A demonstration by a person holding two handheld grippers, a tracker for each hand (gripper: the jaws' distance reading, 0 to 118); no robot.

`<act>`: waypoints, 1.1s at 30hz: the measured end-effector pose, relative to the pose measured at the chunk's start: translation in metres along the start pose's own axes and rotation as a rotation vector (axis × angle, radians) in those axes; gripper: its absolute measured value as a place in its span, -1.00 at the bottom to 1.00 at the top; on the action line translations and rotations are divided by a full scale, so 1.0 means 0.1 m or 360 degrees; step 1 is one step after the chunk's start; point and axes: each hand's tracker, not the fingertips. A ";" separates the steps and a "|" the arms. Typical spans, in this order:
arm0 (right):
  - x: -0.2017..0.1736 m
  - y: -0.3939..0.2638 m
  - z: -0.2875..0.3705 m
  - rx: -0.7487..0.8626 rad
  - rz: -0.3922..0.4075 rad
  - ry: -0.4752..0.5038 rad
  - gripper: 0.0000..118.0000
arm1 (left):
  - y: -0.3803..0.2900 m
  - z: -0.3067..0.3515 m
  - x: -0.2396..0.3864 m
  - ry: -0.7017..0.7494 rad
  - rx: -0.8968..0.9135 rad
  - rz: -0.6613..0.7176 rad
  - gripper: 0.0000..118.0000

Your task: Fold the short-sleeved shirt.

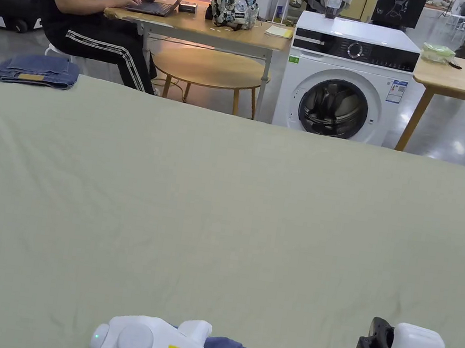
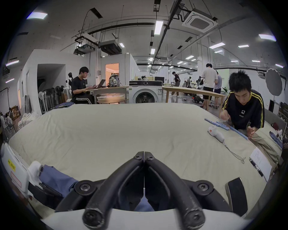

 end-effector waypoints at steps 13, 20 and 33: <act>-0.06 0.06 0.03 0.0092 -0.0020 0.0044 -1.00 | -0.07 1.56 -0.36 0.0218 0.0435 -0.0019 -0.30; -0.20 0.11 0.07 0.0217 -0.0017 0.0089 -1.00 | -0.07 1.59 -1.14 0.0014 0.0380 0.0215 0.03; -0.23 0.11 0.07 0.0192 0.0001 0.0085 -1.00 | -0.23 0.89 -1.57 -0.0539 0.0327 0.0463 -0.36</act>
